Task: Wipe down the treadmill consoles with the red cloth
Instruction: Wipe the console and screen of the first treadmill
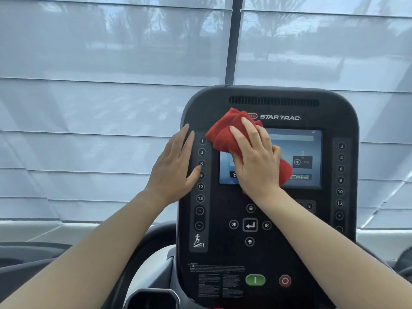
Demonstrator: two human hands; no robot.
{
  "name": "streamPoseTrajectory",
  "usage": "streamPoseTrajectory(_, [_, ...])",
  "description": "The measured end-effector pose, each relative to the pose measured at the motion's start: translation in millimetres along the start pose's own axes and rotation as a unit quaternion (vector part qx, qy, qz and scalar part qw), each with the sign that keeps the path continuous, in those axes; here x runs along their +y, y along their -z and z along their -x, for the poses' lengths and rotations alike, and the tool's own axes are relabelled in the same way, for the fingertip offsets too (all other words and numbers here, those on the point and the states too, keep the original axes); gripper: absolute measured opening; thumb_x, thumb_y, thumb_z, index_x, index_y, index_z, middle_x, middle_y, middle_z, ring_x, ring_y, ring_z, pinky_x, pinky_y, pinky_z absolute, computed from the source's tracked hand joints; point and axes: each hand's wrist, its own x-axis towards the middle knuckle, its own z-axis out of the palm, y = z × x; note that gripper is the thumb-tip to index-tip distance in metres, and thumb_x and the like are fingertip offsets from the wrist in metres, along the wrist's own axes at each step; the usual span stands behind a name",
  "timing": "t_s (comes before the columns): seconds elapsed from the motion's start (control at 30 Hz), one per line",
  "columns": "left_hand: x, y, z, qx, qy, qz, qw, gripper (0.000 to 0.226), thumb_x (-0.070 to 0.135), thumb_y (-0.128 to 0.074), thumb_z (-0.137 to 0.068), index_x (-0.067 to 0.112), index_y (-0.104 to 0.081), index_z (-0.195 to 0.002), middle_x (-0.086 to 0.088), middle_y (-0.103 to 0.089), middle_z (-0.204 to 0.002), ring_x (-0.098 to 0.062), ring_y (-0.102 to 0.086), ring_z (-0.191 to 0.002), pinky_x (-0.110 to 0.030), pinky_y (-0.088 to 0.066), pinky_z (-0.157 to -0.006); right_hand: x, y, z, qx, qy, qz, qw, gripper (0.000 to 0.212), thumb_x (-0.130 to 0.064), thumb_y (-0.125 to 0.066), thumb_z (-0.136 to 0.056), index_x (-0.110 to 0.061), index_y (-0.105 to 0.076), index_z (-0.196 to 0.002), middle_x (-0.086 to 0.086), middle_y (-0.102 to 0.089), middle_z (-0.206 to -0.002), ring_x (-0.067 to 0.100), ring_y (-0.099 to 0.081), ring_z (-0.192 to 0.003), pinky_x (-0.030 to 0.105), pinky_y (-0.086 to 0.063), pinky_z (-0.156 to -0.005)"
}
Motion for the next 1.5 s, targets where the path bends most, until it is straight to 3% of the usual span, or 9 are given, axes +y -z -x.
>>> streamPoseTrajectory(0.1, [-3,2,-3,0.007,0.018,0.01,1.0,0.075,0.041,-0.048,-0.085,0.004,-0.022,-0.145,-0.009,-0.016,-0.154,-0.025,-0.021,-0.138,-0.032,-0.024,-0.109,-6,-2,-24,0.015,0.0,-0.007,1.0,0.049,-0.022,-0.062,-0.086,-0.025,-0.046,-0.132,0.002,-0.041,-0.143,0.031,-0.036,-0.129,0.054,-0.04,-0.084])
streamPoseTrajectory(0.2, [-4,0,0,0.005,0.024,0.024,0.999,0.074,0.045,-0.04,-0.087,0.006,-0.019,-0.146,-0.008,-0.016,-0.155,-0.023,-0.021,-0.138,-0.029,-0.022,-0.107,-16,-7,-22,0.024,-0.013,-0.002,1.0,0.05,-0.022,-0.061,-0.086,-0.026,-0.045,-0.133,0.001,-0.039,-0.145,0.03,-0.036,-0.13,0.053,-0.039,-0.084])
streamPoseTrajectory(0.53, [-5,-6,28,-0.002,0.023,0.051,0.998,0.068,0.041,-0.036,-0.091,0.004,-0.02,-0.146,-0.01,-0.022,-0.153,-0.023,-0.027,-0.136,-0.032,-0.026,-0.11,-44,-18,-61,0.031,-0.032,-0.012,0.999,0.046,-0.027,-0.057,-0.089,-0.025,-0.046,-0.133,0.001,-0.037,-0.147,0.031,-0.034,-0.132,0.054,-0.037,-0.087])
streamPoseTrajectory(0.87, [0,-17,80,-0.042,0.048,0.08,0.995,0.067,0.041,-0.035,-0.091,0.012,-0.015,-0.148,-0.003,-0.019,-0.154,-0.018,-0.021,-0.139,-0.03,-0.025,-0.109,-50,-18,39,-0.018,0.005,0.005,1.0,0.054,-0.022,-0.063,-0.083,-0.027,-0.045,-0.133,-0.001,-0.038,-0.145,0.027,-0.036,-0.13,0.05,-0.039,-0.083])
streamPoseTrajectory(1.1, [-2,-13,92,-0.062,0.038,0.068,0.995,0.066,0.042,-0.033,-0.091,0.012,-0.016,-0.148,-0.003,-0.021,-0.152,-0.017,-0.023,-0.137,-0.027,-0.024,-0.108,-68,-16,-15,-0.018,-0.038,-0.018,0.999,0.045,-0.026,-0.056,-0.088,-0.024,-0.047,-0.132,0.002,-0.039,-0.145,0.033,-0.035,-0.13,0.053,-0.039,-0.082])
streamPoseTrajectory(1.3, [-10,-14,106,-0.068,0.028,0.065,0.995,0.064,0.042,-0.034,-0.091,0.014,-0.019,-0.147,-0.006,-0.026,-0.15,-0.019,-0.026,-0.135,-0.031,-0.027,-0.107,-58,-18,64,-0.028,-0.036,0.017,0.999,0.054,-0.022,-0.061,-0.084,-0.026,-0.044,-0.135,0.0,-0.037,-0.146,0.027,-0.036,-0.13,0.048,-0.039,-0.084])
streamPoseTrajectory(1.5, [-4,-19,107,-0.081,0.017,0.075,0.994,0.068,0.041,-0.035,-0.09,0.009,-0.016,-0.146,-0.008,-0.022,-0.151,-0.019,-0.024,-0.136,-0.03,-0.023,-0.109,-52,-13,128,-0.056,-0.037,0.033,0.997,0.049,-0.028,-0.044,-0.087,-0.028,-0.042,-0.135,-0.002,-0.035,-0.147,0.025,-0.035,-0.131,0.046,-0.038,-0.084])
